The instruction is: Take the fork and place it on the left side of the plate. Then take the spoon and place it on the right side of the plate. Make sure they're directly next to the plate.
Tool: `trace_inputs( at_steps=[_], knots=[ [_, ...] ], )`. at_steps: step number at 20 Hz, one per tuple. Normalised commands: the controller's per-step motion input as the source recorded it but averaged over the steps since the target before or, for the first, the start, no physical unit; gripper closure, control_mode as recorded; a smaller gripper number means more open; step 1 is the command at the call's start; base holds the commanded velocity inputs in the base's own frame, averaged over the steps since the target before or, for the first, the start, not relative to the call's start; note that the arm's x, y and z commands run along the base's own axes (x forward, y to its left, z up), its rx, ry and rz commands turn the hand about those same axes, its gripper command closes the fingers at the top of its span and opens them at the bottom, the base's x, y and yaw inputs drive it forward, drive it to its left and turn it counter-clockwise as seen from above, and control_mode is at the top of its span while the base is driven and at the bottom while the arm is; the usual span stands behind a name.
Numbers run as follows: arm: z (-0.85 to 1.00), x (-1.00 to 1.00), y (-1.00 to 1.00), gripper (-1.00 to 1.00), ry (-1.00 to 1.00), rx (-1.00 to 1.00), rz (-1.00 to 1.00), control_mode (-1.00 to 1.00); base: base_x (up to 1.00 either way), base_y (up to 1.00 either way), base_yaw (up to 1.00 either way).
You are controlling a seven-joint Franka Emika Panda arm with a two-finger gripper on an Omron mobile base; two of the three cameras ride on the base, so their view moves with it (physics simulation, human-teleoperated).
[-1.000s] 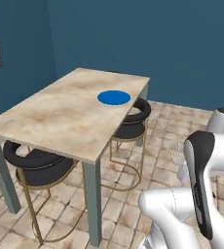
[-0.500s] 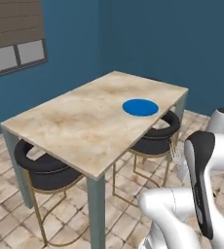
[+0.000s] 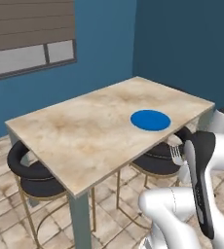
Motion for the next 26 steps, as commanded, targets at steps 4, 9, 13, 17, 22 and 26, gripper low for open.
trace_inputs(
  at_steps=[4,9,13,17,22,26],
  knots=[
    [0.0,0.0,0.0,1.0,0.0,0.0,0.0,1.0,0.41,-0.55,0.41],
    [0.0,0.0,0.0,1.0,0.0,0.0,0.0,1.0,0.36,-0.53,0.43],
    [0.0,0.0,0.0,1.0,0.0,0.0,0.0,1.0,0.31,-0.44,0.45],
    [0.0,0.0,0.0,1.0,0.0,0.0,0.0,1.0,0.39,-0.32,0.44],
    [0.0,0.0,0.0,1.0,0.0,0.0,0.0,1.0,0.58,-0.22,0.37],
    [0.0,0.0,0.0,1.0,0.0,0.0,0.0,1.0,0.65,-0.19,0.33]
  ],
)
